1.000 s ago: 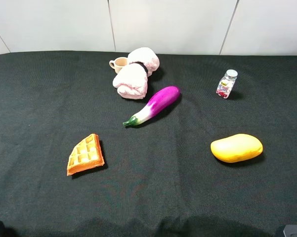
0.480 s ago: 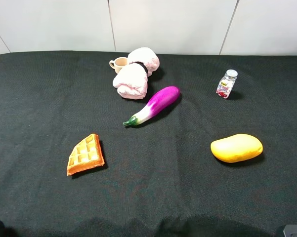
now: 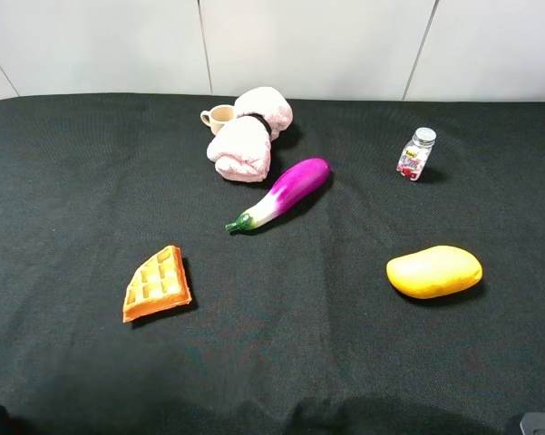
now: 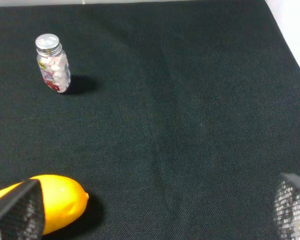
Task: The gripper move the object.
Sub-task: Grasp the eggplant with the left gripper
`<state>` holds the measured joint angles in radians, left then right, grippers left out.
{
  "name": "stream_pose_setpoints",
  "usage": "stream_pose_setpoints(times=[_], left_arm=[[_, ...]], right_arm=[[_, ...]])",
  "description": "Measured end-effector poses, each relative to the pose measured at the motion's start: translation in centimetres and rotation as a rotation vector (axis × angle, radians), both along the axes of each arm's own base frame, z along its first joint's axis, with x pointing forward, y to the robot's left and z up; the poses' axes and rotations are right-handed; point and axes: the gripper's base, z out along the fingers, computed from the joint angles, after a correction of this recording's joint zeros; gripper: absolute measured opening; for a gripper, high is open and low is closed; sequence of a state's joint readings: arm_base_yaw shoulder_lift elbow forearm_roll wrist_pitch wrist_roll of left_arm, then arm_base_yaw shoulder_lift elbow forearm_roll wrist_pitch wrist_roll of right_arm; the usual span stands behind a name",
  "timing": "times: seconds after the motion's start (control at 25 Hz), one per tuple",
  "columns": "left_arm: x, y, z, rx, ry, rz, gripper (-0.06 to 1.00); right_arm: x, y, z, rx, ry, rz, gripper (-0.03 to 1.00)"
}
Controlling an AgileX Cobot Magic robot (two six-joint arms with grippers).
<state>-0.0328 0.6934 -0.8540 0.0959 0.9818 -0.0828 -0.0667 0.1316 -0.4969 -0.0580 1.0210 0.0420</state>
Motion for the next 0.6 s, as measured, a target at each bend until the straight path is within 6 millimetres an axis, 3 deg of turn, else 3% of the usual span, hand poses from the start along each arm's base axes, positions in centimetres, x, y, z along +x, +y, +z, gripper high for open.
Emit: stream_pose_setpoints(times=[0.28,0.6], left_arm=[[5.6,-0.2,1.2,0.022,0.096,-0.024,0.79],[11.2,-0.4,0.8,0.03,0.192,-0.033,0.79]], right_arm=[[0.0,0.0,0.0,0.0,0.0,0.0,0.69],[0.0,0.0,0.0,0.0,0.0,0.0,0.69]])
